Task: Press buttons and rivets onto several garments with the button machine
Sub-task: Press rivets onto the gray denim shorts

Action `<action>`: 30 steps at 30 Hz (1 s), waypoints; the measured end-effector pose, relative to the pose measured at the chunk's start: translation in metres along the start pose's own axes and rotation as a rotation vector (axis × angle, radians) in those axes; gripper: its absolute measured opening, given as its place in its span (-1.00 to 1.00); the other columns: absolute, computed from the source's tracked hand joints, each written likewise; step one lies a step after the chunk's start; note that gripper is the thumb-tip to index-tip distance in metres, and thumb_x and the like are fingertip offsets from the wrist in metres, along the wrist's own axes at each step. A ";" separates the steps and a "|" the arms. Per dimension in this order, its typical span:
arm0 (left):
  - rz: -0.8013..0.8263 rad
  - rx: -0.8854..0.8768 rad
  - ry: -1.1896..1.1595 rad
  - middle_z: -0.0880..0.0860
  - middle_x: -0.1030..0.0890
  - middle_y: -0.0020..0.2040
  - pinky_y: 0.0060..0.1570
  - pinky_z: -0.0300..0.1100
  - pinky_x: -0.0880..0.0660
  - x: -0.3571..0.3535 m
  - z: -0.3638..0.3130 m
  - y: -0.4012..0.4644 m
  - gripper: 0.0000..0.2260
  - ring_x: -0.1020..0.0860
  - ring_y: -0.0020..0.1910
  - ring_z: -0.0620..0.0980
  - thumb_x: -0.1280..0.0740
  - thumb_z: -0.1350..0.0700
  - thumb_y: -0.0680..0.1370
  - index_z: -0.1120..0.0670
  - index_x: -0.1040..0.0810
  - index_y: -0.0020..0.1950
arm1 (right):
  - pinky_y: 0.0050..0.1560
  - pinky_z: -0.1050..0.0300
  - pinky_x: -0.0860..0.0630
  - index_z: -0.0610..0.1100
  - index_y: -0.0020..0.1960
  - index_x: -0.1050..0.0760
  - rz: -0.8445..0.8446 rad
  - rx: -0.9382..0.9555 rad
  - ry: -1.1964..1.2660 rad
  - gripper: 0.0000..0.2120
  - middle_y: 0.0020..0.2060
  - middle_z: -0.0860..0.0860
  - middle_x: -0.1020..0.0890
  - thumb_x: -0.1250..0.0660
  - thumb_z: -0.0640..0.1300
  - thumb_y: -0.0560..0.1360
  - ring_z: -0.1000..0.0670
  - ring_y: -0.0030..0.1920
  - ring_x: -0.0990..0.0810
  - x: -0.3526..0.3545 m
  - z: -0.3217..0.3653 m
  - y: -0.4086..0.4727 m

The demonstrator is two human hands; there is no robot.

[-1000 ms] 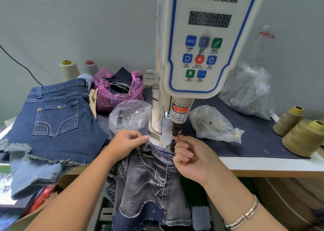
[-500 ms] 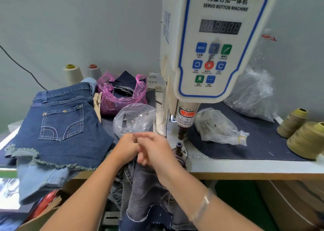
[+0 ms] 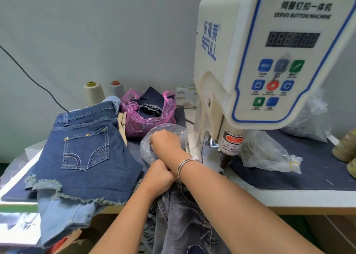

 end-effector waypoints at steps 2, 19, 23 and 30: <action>0.009 0.002 0.008 -0.09 -0.59 -0.44 -0.31 -0.16 -0.42 0.000 0.000 0.001 -0.96 -0.42 -0.40 -0.24 -0.32 0.12 0.25 0.06 -0.54 -0.40 | -0.16 0.08 -0.37 -0.13 0.12 -0.59 0.002 0.055 -0.074 -0.75 0.03 -0.10 -0.63 -0.26 -0.28 0.49 -0.16 0.05 -0.61 -0.002 0.003 0.004; -0.005 0.006 0.055 -0.21 -0.59 -0.45 -0.42 -0.39 -0.36 0.000 0.000 0.002 -0.94 -0.44 -0.46 -0.32 -0.31 0.08 0.27 0.02 -0.52 -0.40 | -0.13 0.05 -0.37 -0.14 0.18 -0.51 0.055 -0.006 -0.016 -0.72 0.07 -0.11 -0.61 -0.28 -0.22 0.47 -0.16 0.10 -0.58 -0.011 -0.004 0.010; 0.021 0.027 0.042 -0.08 -0.52 -0.50 -0.41 -0.27 -0.34 0.000 0.000 0.000 -0.92 -0.36 -0.48 -0.25 -0.34 0.11 0.24 0.02 -0.52 -0.47 | -0.13 0.06 -0.38 -0.11 0.12 -0.53 -0.011 -0.083 0.091 -0.77 0.04 -0.11 -0.60 -0.24 -0.22 0.49 -0.17 0.07 -0.57 -0.004 -0.008 -0.002; 0.037 -0.032 0.037 0.11 -0.61 -0.34 -0.32 -0.10 -0.42 0.000 -0.005 -0.004 -0.68 -0.47 -0.31 -0.06 -0.31 -0.12 0.26 0.13 -0.62 -0.27 | -0.21 0.24 -0.46 0.01 -0.18 -0.58 -0.510 -0.003 0.847 -0.96 -0.29 0.08 -0.60 -0.36 -0.06 0.44 0.11 -0.26 -0.53 0.037 -0.014 -0.123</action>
Point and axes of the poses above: each hand's wrist, its own y-axis towards the middle knuckle, its own x-axis out of the back of the hand, z = x × y, the point moved 1 cm from there along y, towards the middle knuckle
